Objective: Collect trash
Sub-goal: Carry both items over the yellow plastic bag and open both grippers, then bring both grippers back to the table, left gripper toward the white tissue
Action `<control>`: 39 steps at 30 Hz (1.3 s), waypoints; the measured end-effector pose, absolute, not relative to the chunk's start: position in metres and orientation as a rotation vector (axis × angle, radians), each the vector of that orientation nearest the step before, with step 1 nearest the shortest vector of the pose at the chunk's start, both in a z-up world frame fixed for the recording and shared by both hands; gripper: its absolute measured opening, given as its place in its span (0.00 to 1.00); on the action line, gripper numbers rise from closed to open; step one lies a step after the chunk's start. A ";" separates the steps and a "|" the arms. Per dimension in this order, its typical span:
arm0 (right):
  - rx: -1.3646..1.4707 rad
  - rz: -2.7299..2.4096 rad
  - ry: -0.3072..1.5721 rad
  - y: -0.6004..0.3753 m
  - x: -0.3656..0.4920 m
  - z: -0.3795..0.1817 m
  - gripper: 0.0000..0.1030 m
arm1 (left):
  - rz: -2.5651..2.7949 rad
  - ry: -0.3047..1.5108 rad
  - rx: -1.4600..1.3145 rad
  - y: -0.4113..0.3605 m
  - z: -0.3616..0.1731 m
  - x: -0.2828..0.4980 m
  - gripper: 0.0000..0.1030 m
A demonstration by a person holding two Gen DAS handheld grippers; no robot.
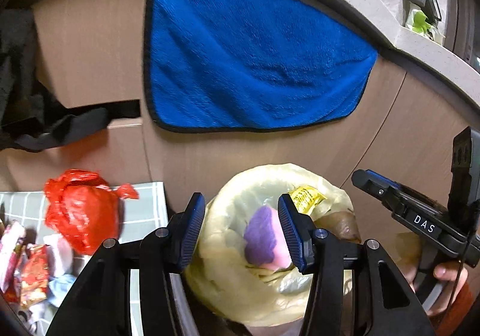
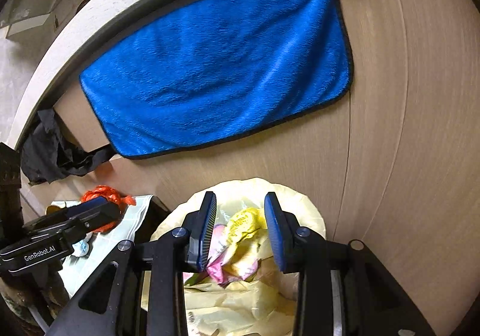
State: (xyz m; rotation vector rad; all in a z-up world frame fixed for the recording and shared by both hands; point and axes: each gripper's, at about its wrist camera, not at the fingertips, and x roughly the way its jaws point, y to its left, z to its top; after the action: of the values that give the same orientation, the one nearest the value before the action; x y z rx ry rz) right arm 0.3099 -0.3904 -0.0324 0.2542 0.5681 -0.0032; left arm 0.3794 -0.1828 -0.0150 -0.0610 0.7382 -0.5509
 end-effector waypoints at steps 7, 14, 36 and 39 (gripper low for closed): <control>0.222 0.023 0.548 -0.354 0.301 -0.014 0.31 | -0.518 0.716 -0.070 -0.145 -0.001 0.367 0.50; 0.170 0.086 0.553 -0.294 0.297 -0.002 0.31 | -0.465 0.689 -0.086 -0.082 0.004 0.351 0.50; -0.026 0.626 0.888 -0.004 0.286 -0.089 0.30 | -0.149 0.724 -0.225 0.219 -0.034 0.304 0.50; -0.033 0.641 0.926 0.015 0.289 -0.100 0.30 | -0.131 0.737 -0.243 0.235 -0.043 0.298 0.50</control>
State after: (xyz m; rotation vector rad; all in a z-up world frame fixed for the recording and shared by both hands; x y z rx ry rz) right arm 0.2890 0.0155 -0.0997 -0.0325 0.9265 0.6406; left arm 0.2982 0.2347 -0.0427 -0.2427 0.7371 -0.1306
